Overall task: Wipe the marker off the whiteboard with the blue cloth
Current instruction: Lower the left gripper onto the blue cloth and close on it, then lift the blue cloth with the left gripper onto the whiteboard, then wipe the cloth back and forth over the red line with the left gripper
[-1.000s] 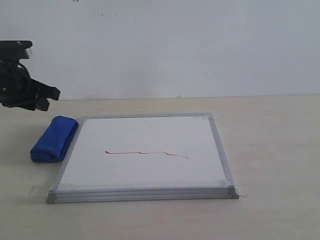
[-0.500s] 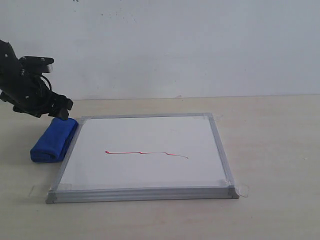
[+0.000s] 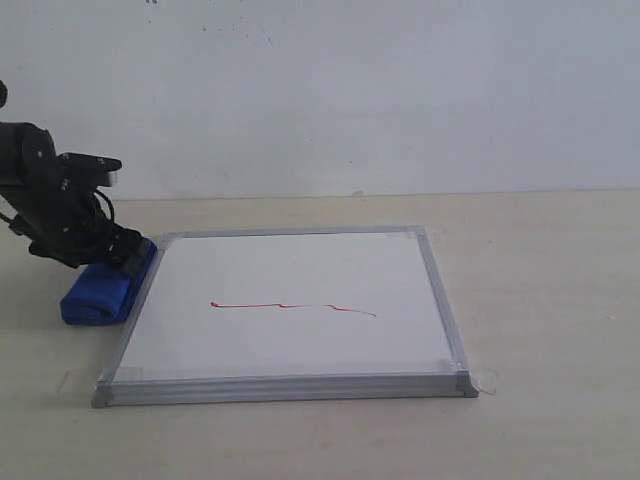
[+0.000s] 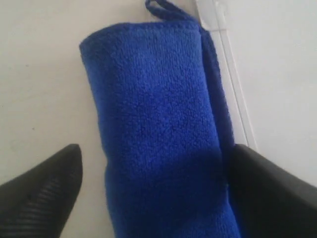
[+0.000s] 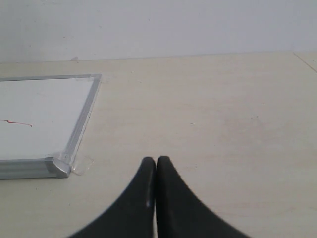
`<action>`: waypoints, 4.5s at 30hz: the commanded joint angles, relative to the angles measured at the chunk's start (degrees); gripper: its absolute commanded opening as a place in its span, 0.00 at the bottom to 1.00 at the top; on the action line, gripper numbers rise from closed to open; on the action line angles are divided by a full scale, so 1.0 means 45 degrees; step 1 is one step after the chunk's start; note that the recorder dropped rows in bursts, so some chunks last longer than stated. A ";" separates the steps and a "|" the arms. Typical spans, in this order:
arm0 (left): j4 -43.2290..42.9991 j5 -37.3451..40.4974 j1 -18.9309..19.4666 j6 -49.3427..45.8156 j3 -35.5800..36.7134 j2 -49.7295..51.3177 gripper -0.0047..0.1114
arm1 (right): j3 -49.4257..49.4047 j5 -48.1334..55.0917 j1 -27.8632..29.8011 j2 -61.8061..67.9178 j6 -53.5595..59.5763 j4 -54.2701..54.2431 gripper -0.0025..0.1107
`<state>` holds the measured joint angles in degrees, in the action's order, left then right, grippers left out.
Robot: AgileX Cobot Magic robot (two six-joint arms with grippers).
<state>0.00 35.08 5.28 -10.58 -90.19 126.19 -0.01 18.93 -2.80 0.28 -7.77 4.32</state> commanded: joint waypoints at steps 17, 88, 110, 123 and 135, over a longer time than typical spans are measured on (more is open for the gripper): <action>0.0189 -0.0590 0.0007 0.0099 -0.0073 0.0546 0.07 | 0.0002 -0.0096 0.0101 -0.0061 0.0006 0.0078 0.02; -0.1378 -0.2892 -0.4731 0.0754 0.2843 -0.0421 0.07 | 0.0002 -0.0068 0.0101 -0.0061 0.0006 0.0078 0.02; 0.0445 -0.2303 -0.4560 0.0081 0.2843 -0.0620 0.07 | 0.0002 -0.0068 0.0101 -0.0061 0.0006 0.0078 0.02; 0.0282 -0.2037 -0.2887 0.0531 0.2843 -0.0830 0.07 | 0.0002 -0.0068 0.0101 -0.0061 0.0006 0.0078 0.02; 0.4653 -0.1258 -0.4365 -0.3608 0.2843 -0.0830 0.07 | 0.0002 -0.0068 0.0101 -0.0061 0.0006 0.0078 0.02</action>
<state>13.54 26.17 -10.87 -20.12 -78.16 121.91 -0.01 18.93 -2.80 0.28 -7.77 4.32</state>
